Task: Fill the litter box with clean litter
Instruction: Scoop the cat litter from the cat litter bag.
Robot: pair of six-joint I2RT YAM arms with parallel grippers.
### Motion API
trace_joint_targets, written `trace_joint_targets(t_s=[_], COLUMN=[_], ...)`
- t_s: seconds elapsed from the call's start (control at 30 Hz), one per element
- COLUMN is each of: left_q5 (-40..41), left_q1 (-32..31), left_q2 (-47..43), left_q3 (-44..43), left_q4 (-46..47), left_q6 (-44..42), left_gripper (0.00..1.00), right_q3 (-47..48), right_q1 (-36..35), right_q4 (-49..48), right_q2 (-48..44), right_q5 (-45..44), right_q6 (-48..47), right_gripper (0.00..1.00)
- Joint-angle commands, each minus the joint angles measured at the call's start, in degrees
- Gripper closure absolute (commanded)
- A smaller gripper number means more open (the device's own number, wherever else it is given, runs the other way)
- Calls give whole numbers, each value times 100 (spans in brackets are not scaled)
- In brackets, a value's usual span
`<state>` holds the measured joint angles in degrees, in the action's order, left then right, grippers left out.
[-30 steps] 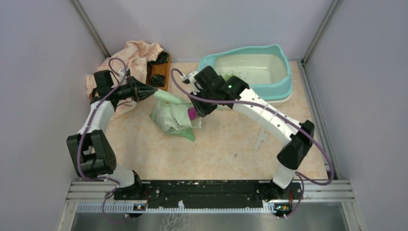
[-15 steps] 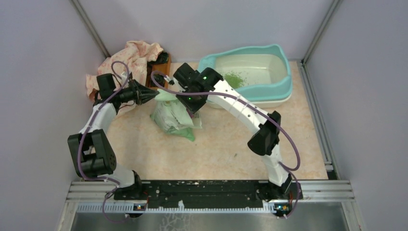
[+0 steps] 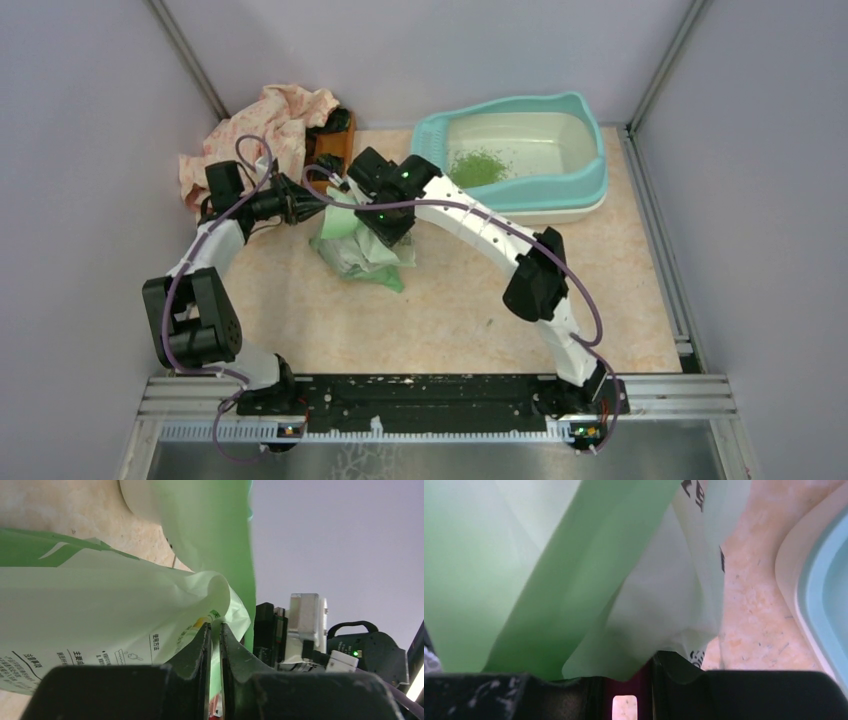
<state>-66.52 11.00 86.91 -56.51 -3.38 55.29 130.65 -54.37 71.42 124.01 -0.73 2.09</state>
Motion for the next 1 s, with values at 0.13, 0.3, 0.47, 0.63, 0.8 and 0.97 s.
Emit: trace_joint_targets(t_s=[0.13,0.3,0.47,0.63,0.8,0.97], left_q5=[-234,-208,-186,-161,-151,-130], left_q1=[-50,-54,-54,-46,-37,-21], left_q2=[108,141,161,190,237,263], left_q3=[123,132,77,19,-71,-217], left_q4=[144,139,95,31,0,-61], left_q6=[-211,-237,-246,-281,-282,-273], left_gripper=[85,85,86,86,86,86], right_q3=[-2810,-4140,-5253,-6221,-7170,-7809], right_q1=[-162,-169,-212,-305,-467,-609], right_q4=[-3430,-5143,-6810,-7926,-8717,-8855], right_q2=[-658,-1178,-1779,-2589,-3450,-4221], right_q5=[930,974,696,309,-211,-504], right_q6=[7,80,87,0,-112,-182], right_gripper=[100,100,100,100,100,100])
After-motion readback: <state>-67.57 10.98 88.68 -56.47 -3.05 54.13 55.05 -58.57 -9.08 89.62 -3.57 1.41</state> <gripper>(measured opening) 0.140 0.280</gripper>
